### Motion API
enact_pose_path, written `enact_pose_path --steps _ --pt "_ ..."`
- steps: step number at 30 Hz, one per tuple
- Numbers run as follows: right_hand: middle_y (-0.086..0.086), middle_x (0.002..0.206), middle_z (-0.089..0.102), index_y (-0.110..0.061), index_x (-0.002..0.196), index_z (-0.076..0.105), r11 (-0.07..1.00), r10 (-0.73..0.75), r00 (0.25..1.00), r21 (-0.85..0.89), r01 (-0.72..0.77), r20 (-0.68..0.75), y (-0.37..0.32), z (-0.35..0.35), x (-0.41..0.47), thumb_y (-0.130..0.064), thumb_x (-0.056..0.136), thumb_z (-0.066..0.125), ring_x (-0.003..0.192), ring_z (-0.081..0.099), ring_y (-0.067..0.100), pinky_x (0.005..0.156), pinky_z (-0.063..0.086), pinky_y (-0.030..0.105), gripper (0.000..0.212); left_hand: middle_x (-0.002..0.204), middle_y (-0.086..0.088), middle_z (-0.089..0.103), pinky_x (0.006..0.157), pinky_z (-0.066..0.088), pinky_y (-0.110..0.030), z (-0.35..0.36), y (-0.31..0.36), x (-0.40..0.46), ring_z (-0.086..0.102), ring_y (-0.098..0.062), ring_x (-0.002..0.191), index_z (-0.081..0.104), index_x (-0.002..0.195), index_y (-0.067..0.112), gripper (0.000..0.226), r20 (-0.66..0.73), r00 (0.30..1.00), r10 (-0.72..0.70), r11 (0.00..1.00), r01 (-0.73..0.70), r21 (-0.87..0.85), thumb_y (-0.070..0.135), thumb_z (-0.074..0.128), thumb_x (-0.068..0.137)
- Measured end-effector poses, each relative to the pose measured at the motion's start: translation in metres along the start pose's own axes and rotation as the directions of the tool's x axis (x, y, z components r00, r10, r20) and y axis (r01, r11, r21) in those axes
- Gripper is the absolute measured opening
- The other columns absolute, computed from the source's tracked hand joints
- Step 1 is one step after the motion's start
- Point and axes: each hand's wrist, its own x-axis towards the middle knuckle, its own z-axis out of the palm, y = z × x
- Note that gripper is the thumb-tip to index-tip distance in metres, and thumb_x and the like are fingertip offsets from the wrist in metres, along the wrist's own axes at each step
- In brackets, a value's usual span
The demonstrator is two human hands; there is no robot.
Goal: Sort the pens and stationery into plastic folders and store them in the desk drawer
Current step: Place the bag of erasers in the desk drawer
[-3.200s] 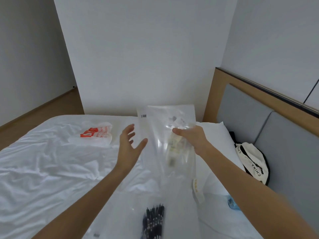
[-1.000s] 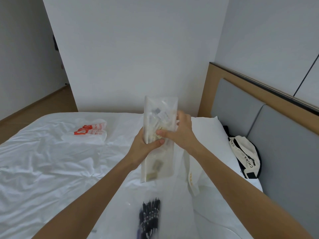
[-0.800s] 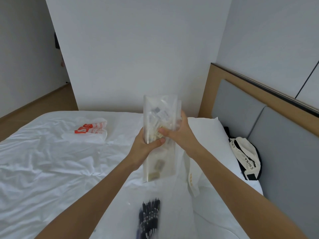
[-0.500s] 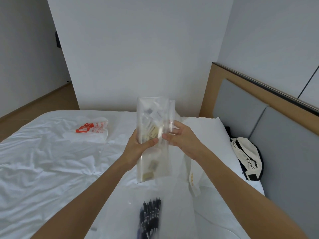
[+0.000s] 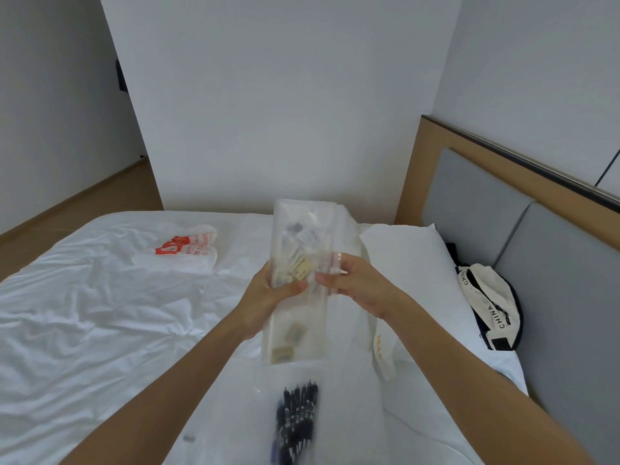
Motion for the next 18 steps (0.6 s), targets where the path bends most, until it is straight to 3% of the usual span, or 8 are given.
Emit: enact_pose_path --steps 4,7,14,18 --pt "0.014 0.123 0.063 -0.006 0.125 0.057 0.990 0.049 0.995 0.129 -0.061 0.089 0.014 -0.001 0.001 -0.015 0.087 0.063 0.113 0.060 0.029 0.097 0.049 0.041 0.040 0.108 -0.013 0.069 0.082 0.055 -0.040 0.003 0.000 -0.003 0.067 -0.032 0.099 0.059 0.115 0.011 0.048 0.019 0.999 -0.035 0.999 0.035 0.010 0.014 0.076 0.070" --pt "0.016 0.123 0.061 -0.006 0.129 0.053 0.959 0.056 0.986 0.268 -0.096 0.154 0.020 0.002 0.000 -0.015 0.085 0.061 0.115 0.059 0.031 0.093 0.051 0.044 0.045 0.106 -0.014 0.070 0.082 0.054 -0.039 0.000 0.000 -0.005 0.067 -0.032 0.098 0.061 0.113 0.009 0.051 0.029 0.997 -0.072 0.997 0.071 0.019 0.018 0.079 0.066" --pt "0.011 0.104 0.071 -0.008 0.110 0.066 0.983 0.041 0.999 0.180 -0.043 0.013 0.030 0.013 0.008 -0.007 0.082 0.068 0.099 0.067 0.025 0.078 0.056 0.040 0.028 0.098 -0.005 0.073 0.080 0.053 -0.025 -0.004 -0.003 -0.015 0.068 -0.022 0.095 0.064 0.108 0.010 0.041 -0.102 0.993 -0.067 0.985 0.083 0.154 0.019 0.078 0.070" --pt "0.007 0.098 0.072 -0.015 0.101 0.070 0.989 0.043 0.996 0.134 -0.053 0.076 0.035 0.019 0.015 -0.007 0.082 0.069 0.094 0.068 0.024 0.083 0.056 0.042 0.020 0.101 -0.010 0.071 0.088 0.054 -0.041 -0.012 -0.010 -0.025 0.068 -0.026 0.095 0.064 0.110 0.011 0.042 -0.242 0.969 -0.047 0.969 0.103 0.223 0.023 0.079 0.073"
